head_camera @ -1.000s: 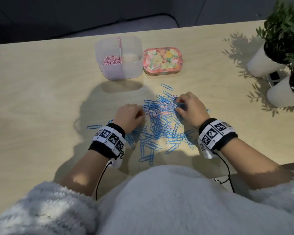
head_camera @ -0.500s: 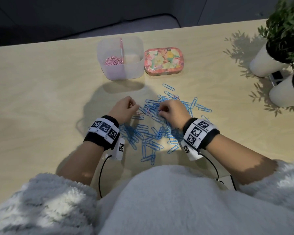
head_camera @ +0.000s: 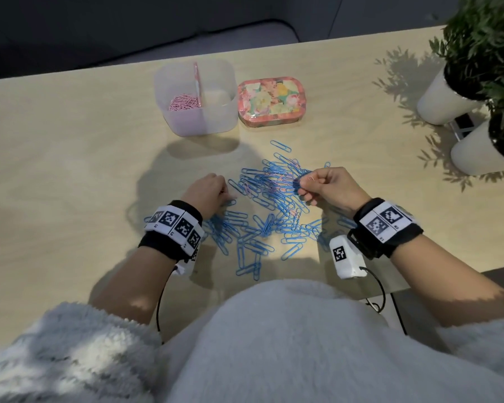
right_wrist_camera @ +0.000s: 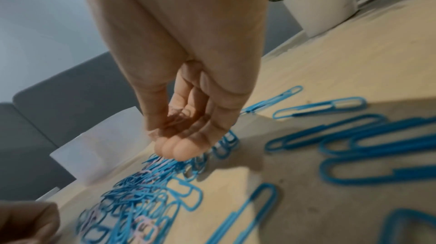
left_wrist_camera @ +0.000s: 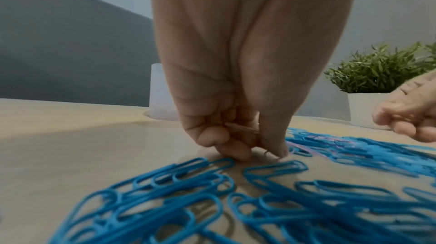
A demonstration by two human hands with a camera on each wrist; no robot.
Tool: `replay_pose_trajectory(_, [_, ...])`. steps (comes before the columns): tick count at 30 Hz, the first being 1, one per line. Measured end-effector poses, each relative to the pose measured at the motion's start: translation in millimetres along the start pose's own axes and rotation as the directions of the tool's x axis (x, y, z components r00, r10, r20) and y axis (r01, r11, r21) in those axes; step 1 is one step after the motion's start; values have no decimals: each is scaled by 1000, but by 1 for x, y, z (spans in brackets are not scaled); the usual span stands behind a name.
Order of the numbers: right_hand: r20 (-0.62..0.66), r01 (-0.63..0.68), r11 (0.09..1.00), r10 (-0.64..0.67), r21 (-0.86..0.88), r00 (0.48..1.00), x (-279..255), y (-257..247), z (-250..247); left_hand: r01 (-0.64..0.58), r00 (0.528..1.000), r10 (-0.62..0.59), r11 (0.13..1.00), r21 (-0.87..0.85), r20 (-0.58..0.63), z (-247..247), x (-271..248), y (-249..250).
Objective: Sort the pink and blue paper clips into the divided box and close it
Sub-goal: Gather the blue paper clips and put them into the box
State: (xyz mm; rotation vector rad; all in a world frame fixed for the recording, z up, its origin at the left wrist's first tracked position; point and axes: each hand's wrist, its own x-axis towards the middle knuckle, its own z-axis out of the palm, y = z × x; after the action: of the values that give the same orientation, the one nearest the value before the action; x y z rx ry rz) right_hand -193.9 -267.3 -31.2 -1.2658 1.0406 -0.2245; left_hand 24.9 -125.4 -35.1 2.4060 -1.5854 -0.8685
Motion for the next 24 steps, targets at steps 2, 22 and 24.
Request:
replay_pose_trajectory(2, [21, -48, 998, 48, 28, 999, -1, 1, -4, -15, 998, 11, 996, -83, -54, -4, -1, 0])
replay_pose_trajectory(22, [112, 117, 667, -51, -736, 992, -17, 11, 17, 145, 989, -151, 946, -291, 4, 0, 17, 33])
replay_pose_trajectory(24, [95, 78, 797, -26, -599, 995, -17, 6, 13, 163, 984, -172, 975, -150, -50, 6, 15, 33])
